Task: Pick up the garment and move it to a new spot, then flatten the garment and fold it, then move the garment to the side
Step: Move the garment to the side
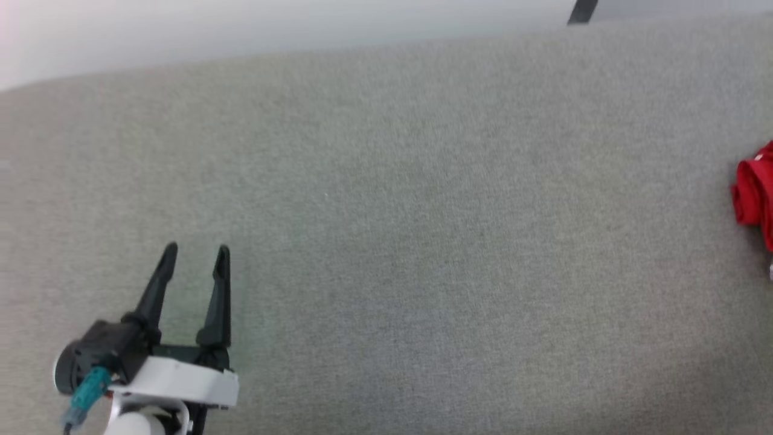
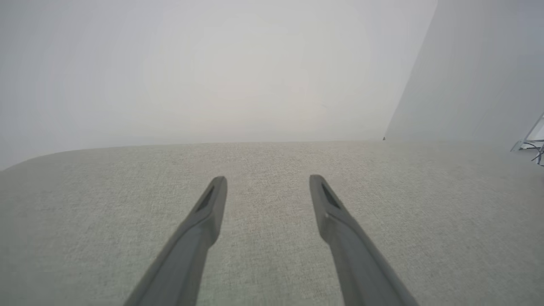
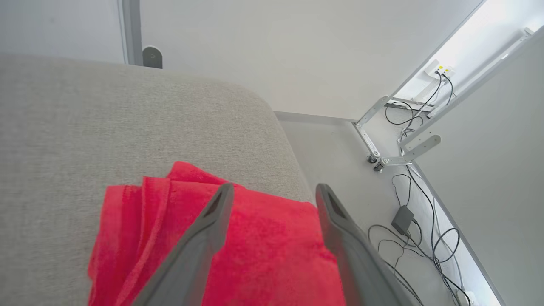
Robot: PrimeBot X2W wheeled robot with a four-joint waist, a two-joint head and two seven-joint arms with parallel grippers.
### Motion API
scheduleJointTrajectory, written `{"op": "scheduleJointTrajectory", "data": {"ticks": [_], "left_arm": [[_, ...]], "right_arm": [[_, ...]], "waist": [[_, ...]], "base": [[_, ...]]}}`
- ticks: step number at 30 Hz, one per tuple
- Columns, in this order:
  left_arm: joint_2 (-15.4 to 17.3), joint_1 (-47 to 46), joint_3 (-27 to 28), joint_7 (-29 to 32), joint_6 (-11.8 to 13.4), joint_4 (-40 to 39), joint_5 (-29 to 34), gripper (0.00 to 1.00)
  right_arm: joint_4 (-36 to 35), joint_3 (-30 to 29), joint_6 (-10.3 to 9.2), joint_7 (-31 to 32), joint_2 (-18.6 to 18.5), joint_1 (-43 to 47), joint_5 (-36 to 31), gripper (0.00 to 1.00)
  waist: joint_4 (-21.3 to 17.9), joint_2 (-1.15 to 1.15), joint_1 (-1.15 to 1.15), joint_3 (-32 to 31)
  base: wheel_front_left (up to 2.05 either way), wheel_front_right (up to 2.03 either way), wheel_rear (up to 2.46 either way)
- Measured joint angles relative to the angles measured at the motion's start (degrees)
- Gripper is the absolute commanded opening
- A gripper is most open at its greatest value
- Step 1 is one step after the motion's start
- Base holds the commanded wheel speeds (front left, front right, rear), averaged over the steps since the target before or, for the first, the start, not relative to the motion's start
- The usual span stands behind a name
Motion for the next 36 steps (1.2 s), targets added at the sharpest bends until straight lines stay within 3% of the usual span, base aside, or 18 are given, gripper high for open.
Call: {"op": "scheduleJointTrajectory", "data": {"ticks": [10, 18, 27, 36], "left_arm": [[-0.4, 6.0, 1.5, 0.0, 0.0, 4.3, -0.8, 1.00], [0.1, 7.8, 1.8, 0.0, 0.0, 5.9, -1.4, 1.00], [-0.5, 9.0, 1.1, 0.0, 0.0, 7.5, -2.9, 1.00], [-1.1, 13.4, 1.7, 0.0, 0.0, 3.8, -3.2, 1.00]], "right_arm": [[-0.6, 11.5, 0.00, -1.0, 4.5, 5.7, 8.6, 1.00], [-7.2, 17.5, 0.00, -4.9, 8.2, 14.1, 19.5, 1.00], [-18.3, 18.3, 0.00, -9.5, 10.7, 24.5, 27.2, 1.00], [-29.9, 13.1, 0.00, -9.3, 12.2, 36.1, 26.1, 1.00]], "waist": [[2.1, 0.00, 0.00, -9.0], [3.5, 0.00, 0.00, -15.0], [4.3, 0.00, 0.00, -17.5], [4.9, 0.00, 0.00, -17.8]], "base": [[0.00, 0.00, 0.00], [0.00, 0.00, 0.00], [0.00, 0.00, 0.00], [0.00, 0.00, 0.00]]}}
